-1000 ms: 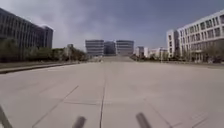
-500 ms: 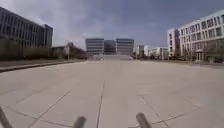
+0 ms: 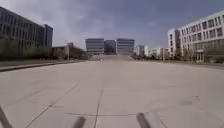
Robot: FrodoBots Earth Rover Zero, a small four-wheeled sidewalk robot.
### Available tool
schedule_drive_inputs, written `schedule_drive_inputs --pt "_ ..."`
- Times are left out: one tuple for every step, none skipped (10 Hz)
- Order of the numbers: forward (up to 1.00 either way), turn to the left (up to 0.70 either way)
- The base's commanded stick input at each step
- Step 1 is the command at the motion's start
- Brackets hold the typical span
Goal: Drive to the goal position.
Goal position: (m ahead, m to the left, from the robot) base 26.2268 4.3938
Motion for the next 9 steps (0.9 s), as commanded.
schedule_drive_inputs --pt "1.0 0.0" --pt "1.0 0.0" --pt "1.0 0.0" --pt "1.0 0.0" --pt "1.0 0.0" --pt "1.0 0.0" --pt "1.0 0.0" --pt "1.0 0.0" --pt "1.0 0.0"
